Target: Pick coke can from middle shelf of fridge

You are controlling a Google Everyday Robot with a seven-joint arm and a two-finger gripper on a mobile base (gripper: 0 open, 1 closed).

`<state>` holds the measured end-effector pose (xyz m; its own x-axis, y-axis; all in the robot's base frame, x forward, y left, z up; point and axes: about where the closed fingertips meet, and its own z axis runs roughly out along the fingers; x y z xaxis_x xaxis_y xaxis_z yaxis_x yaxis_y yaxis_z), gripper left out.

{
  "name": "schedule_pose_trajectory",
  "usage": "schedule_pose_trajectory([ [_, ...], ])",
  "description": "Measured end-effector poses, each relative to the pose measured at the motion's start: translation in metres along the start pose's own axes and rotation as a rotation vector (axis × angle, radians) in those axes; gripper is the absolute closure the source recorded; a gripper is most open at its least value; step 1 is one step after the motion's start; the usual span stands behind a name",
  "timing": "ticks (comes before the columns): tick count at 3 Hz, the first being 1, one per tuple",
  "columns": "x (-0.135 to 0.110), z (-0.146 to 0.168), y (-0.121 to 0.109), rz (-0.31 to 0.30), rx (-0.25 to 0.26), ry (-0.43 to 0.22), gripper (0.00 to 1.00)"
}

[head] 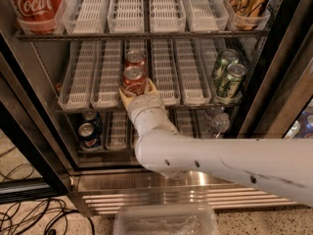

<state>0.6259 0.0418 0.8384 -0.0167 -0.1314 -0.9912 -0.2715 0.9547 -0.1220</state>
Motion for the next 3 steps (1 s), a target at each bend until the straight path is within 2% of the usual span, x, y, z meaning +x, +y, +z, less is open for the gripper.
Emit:
schedule_pose_trajectory([
  [1, -0.016, 0.0, 0.001, 0.022, -0.054, 0.009, 1.0],
  [3, -0.028, -0.004, 0.001, 0.039, -0.107, 0.033, 1.0],
])
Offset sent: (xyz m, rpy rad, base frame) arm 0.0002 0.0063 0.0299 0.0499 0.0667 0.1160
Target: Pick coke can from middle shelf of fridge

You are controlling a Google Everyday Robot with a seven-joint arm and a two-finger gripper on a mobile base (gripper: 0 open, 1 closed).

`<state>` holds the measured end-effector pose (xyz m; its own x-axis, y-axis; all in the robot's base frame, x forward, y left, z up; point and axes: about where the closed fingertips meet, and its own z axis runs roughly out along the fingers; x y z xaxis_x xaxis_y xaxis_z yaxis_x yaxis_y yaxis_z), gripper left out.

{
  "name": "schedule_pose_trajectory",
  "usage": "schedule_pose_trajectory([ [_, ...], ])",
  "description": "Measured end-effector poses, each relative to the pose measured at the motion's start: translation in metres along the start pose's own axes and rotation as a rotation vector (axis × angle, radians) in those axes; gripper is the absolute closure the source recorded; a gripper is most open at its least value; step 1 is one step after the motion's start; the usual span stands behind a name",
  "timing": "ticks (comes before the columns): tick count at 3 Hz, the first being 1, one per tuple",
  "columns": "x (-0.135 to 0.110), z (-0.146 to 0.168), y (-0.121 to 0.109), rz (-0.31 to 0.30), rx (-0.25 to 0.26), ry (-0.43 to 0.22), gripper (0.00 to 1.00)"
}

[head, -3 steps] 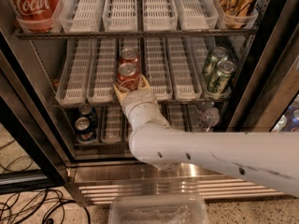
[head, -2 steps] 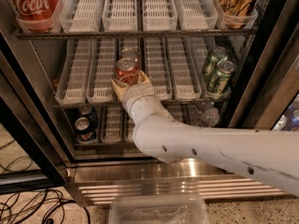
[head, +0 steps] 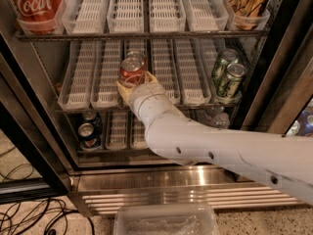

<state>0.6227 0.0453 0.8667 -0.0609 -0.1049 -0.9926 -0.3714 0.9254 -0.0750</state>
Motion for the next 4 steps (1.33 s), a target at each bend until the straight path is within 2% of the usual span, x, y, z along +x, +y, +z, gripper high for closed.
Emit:
schedule_pose_trajectory([
  [1, 0.0092, -0.0172, -0.0058, -0.012, -0.018, 0.071, 1.0],
  [4, 0.0086, -0.025, -0.0107, 0.003, -0.025, 0.079, 1.0],
])
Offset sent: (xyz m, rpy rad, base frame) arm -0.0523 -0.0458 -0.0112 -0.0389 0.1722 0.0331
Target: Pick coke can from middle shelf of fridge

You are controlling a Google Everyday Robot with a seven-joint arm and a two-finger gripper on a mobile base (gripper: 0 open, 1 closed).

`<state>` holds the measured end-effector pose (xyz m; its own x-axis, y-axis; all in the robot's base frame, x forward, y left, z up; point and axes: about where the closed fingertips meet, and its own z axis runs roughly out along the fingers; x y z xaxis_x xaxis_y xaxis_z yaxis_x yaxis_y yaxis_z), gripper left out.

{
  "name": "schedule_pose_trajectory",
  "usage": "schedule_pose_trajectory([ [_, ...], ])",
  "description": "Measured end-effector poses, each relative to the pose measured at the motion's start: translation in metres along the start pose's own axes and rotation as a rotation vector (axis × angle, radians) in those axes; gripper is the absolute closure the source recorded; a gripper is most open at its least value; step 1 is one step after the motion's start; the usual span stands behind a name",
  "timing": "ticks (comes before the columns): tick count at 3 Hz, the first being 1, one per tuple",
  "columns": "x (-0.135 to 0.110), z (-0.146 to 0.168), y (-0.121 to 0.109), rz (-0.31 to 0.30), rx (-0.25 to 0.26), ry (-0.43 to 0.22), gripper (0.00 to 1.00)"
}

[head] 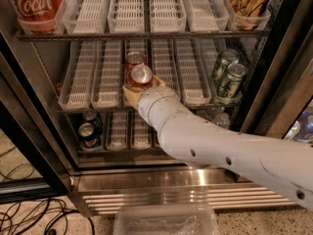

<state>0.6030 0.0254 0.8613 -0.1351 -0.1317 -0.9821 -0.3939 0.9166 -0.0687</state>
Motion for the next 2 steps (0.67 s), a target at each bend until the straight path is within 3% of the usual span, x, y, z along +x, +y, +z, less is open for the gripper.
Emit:
schedule_pose_trajectory([
  [1, -0.015, -0.001, 0.008, -0.02, -0.028, -0.011, 1.0],
  [2, -0.065, -0.019, 0.022, -0.09, -0.079, -0.081, 1.0],
])
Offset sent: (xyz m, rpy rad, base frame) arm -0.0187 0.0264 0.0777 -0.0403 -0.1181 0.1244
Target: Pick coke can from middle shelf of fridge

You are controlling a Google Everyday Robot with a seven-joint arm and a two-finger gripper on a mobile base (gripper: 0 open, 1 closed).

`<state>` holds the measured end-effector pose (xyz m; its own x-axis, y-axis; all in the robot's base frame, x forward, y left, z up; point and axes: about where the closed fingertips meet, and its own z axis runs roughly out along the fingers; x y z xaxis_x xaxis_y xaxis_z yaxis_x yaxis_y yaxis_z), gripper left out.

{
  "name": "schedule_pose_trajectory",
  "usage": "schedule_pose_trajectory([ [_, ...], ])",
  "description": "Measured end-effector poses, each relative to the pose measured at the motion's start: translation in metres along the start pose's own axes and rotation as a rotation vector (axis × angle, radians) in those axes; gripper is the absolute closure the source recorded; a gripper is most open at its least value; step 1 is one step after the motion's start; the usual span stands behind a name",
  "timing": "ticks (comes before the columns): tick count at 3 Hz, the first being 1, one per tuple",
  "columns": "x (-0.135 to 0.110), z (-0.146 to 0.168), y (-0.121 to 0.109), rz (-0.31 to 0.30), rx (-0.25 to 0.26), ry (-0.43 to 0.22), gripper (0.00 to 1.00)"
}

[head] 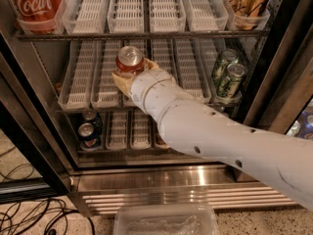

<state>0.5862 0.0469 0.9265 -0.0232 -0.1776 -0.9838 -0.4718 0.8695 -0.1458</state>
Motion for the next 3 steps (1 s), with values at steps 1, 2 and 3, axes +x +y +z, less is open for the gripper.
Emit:
schedule_pose_trajectory([
  [1, 0.0, 0.0, 0.0, 0.0, 0.0, 0.0, 1.0],
  [2, -0.001, -0.001, 0.004, 0.004, -0.023, 0.017, 1.0],
  [3, 0.004, -0.022, 0.005, 0.051, -0.047, 0.076, 1.0],
])
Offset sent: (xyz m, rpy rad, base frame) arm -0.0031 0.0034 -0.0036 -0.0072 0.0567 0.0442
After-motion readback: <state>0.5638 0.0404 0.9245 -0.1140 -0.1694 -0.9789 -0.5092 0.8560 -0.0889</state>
